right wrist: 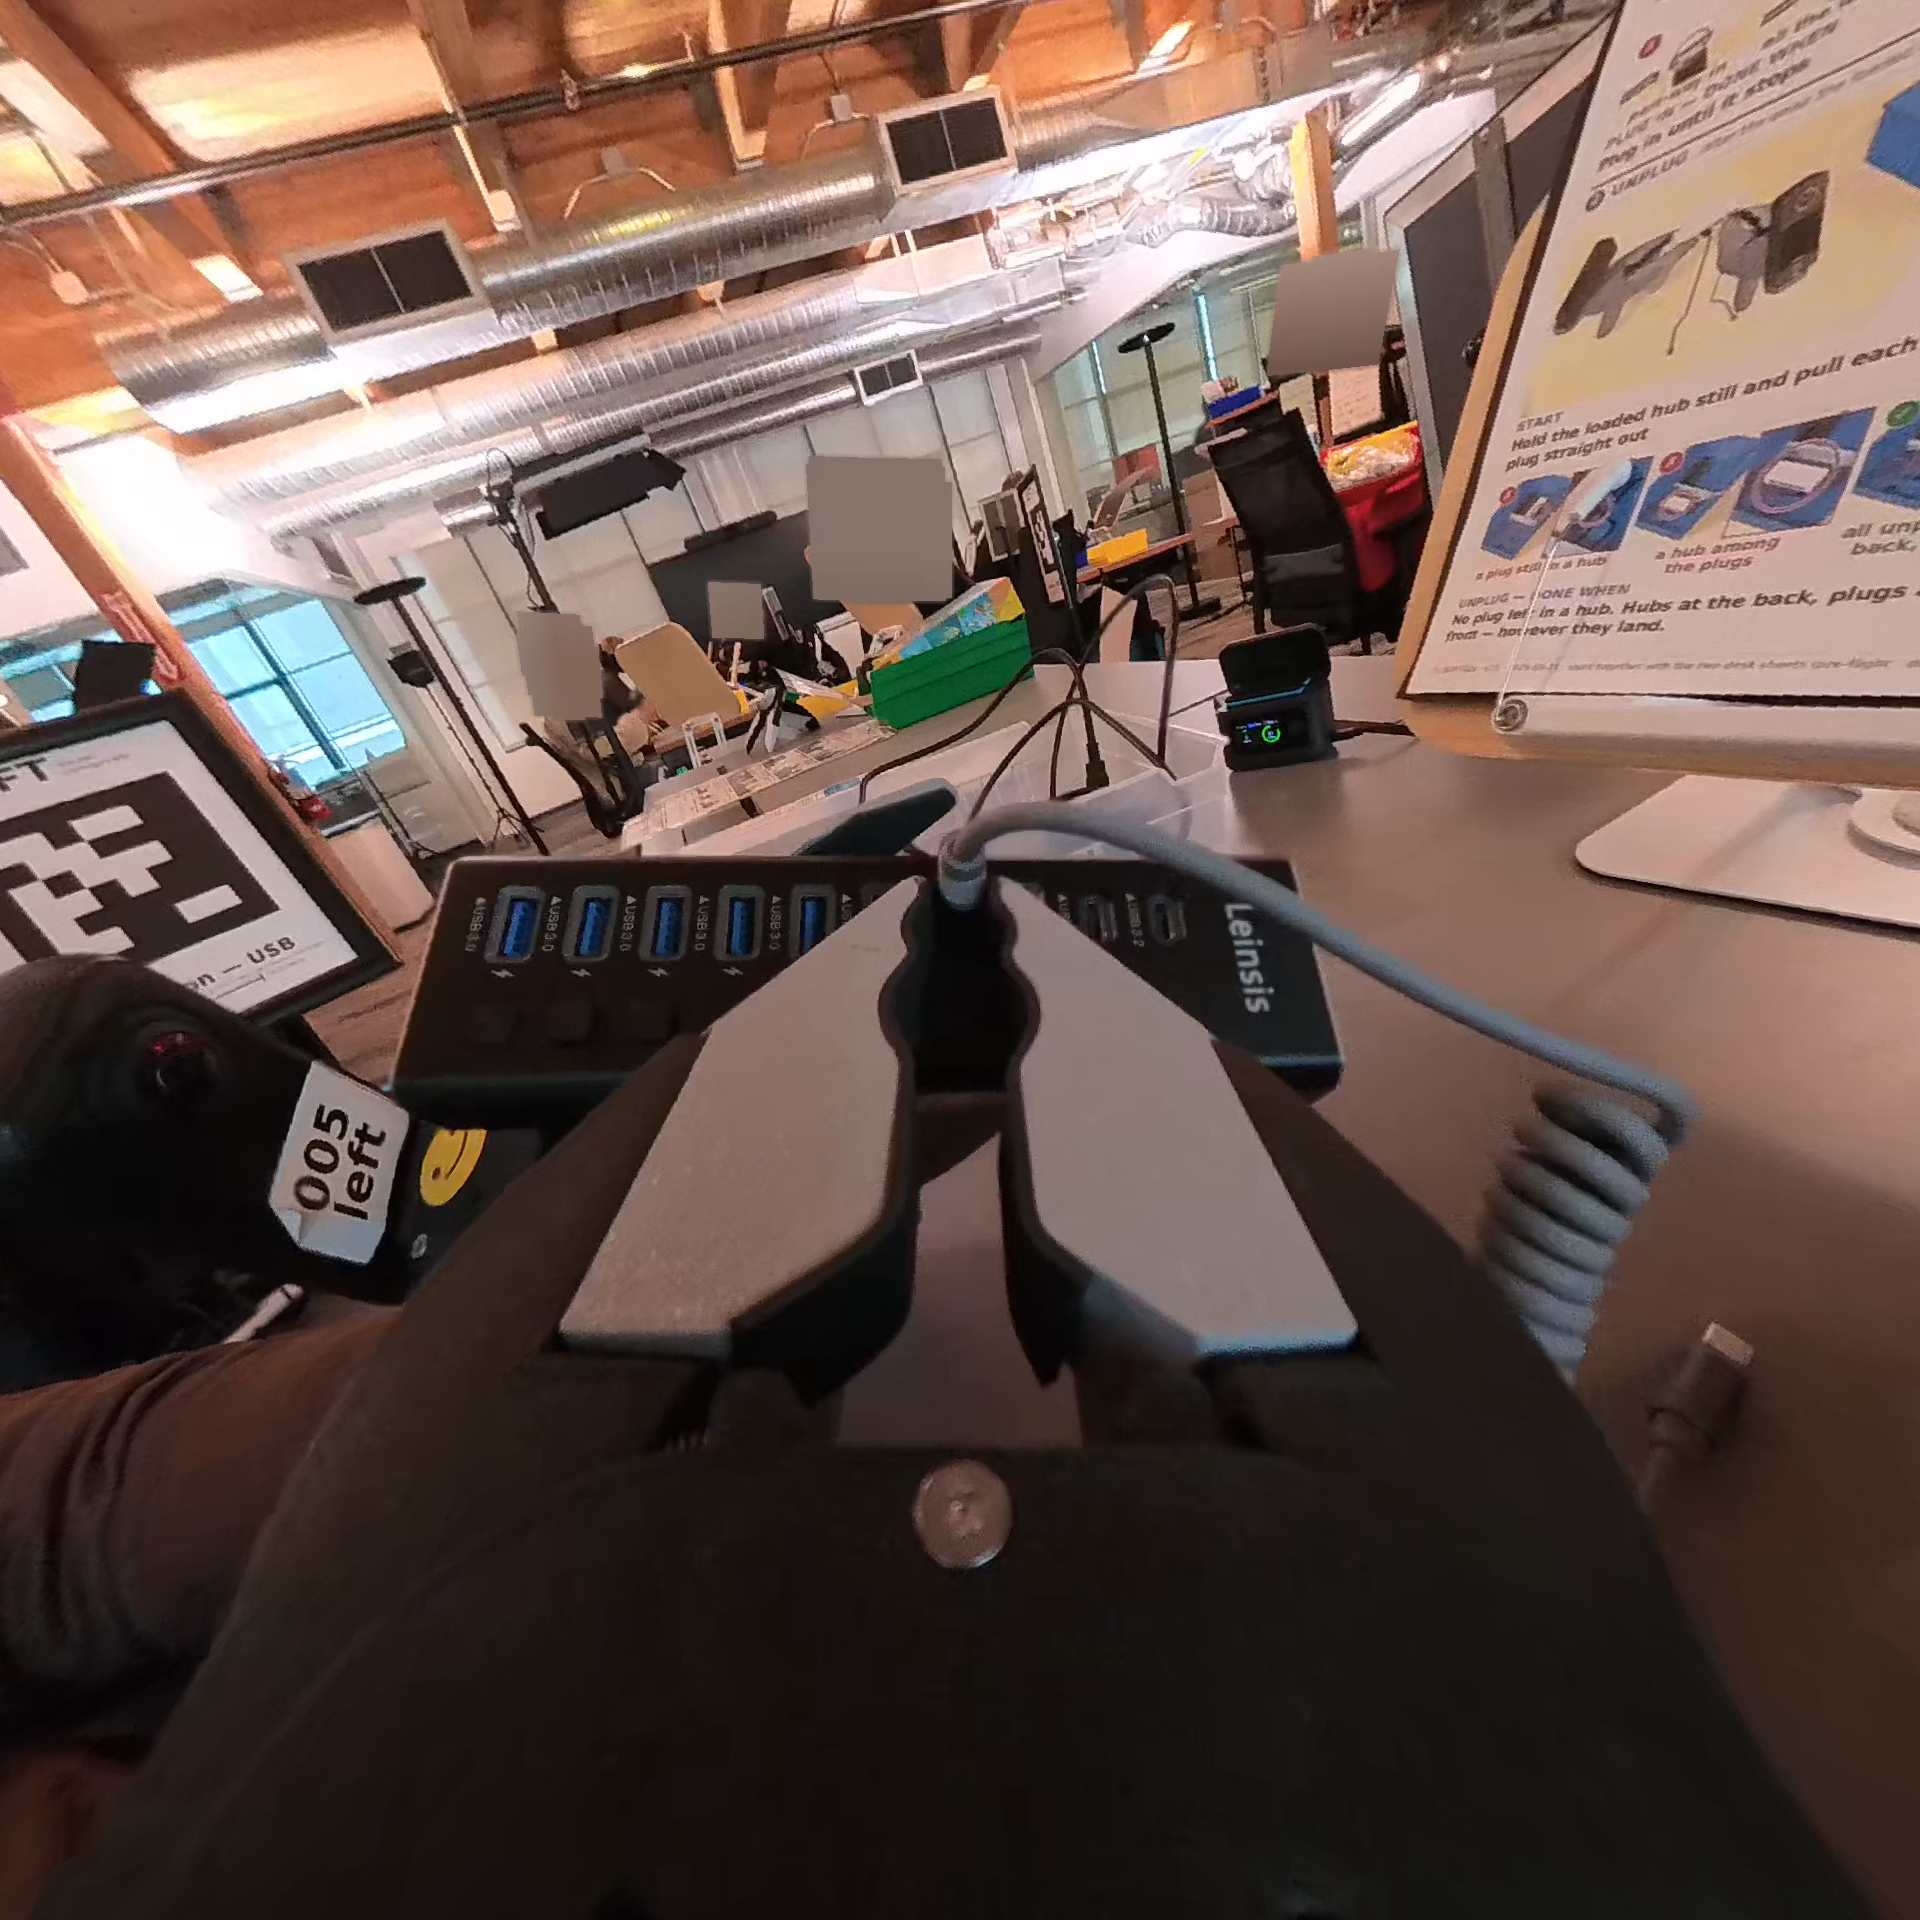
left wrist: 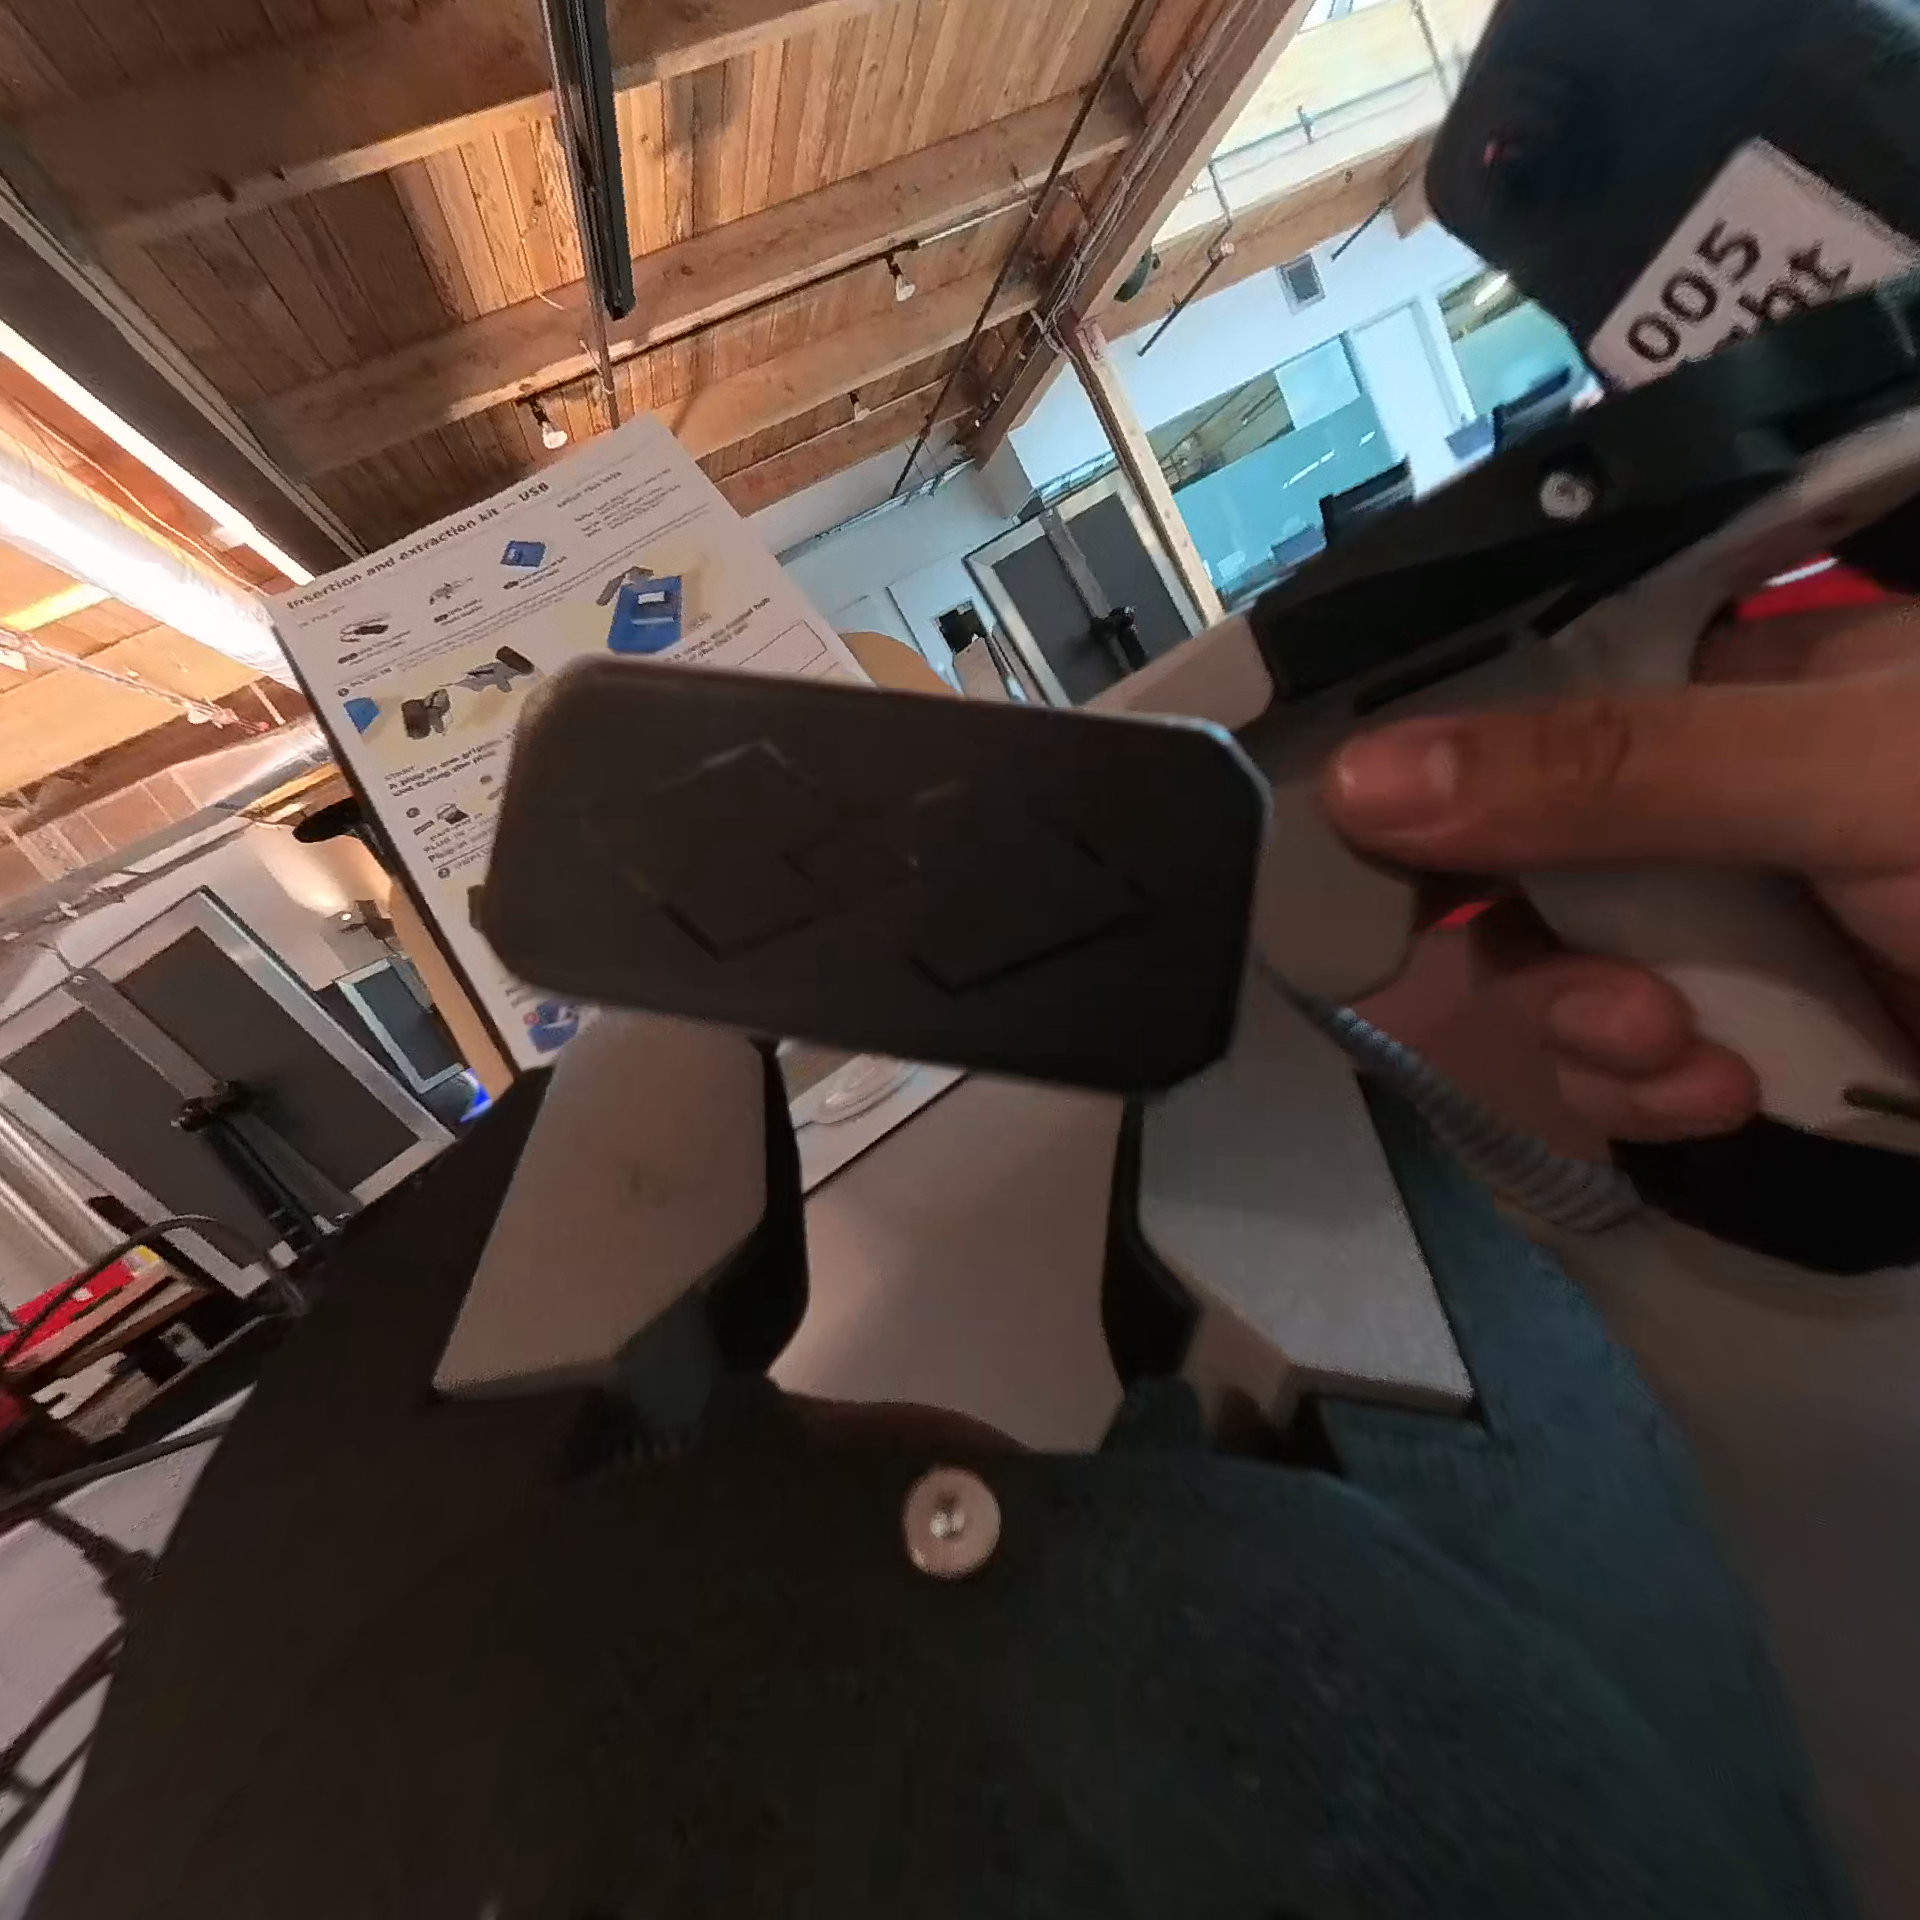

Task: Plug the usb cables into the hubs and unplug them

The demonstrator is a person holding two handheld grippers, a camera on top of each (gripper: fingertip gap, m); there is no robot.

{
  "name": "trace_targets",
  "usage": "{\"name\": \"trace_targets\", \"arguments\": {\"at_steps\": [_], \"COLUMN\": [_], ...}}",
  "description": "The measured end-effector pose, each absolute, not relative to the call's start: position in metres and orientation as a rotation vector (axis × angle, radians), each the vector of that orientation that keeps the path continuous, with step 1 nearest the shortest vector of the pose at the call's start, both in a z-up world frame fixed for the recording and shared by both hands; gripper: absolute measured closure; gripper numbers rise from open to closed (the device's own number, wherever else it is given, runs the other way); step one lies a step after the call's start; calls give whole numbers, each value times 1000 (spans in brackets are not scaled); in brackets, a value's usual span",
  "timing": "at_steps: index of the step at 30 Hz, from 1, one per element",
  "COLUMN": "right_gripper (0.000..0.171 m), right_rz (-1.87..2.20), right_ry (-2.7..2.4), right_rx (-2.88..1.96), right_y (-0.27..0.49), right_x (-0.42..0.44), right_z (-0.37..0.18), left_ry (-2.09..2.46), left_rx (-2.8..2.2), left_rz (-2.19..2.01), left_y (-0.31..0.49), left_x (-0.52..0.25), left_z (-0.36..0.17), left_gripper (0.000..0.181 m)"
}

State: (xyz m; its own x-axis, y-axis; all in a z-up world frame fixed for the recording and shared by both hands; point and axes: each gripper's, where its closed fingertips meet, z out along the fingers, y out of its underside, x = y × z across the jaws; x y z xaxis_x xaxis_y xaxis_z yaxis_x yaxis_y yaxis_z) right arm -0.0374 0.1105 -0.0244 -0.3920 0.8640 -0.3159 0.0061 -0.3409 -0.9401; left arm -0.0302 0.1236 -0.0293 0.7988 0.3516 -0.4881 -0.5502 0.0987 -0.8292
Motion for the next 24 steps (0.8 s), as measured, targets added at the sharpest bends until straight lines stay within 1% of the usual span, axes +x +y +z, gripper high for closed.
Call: {"name": "trace_targets", "arguments": {"at_steps": [1,4,8,17,18,19,20,22,23,24], "right_gripper": [165,165,165,165,166,166,166,167,166,167], "right_rz": [1813,1848,1845,1966,1971,1987,2008,2040,2047,2050], "right_ry": [-1262,-1295,-1343,-1363,-1343,-1310,-1276,-1226,-1195,-1163], "right_rx": [-1191,-1250,-1265,-1311,-1321,-1333,-1340,-1343,-1342,-1341], "right_y": [110,112,115,112,113,113,114,113,114,114], "right_x": [-38,-41,-41,-43,-46,-49,-53,-60,-63,-65], "right_z": [-25,-33,-40,-43,-42,-42,-41,-40,-40,-39], "left_ry": [176,179,215,195,179,161,143,115,103,91], "left_rx": [-1305,-1324,-1338,-1402,-1414,-1425,-1433,-1443,-1450,-1460], "left_rz": [651,631,641,647,634,624,628,633,633,629], "left_y": [124,127,131,129,129,129,129,127,127,127], "left_x": [-30,-32,-29,-31,-33,-38,-42,-51,-54,-58], "left_z": [-29,-34,-38,-43,-44,-45,-46,-47,-48,-49], "left_gripper": [10,52,112,114,114,10,14,15,10,11]}}
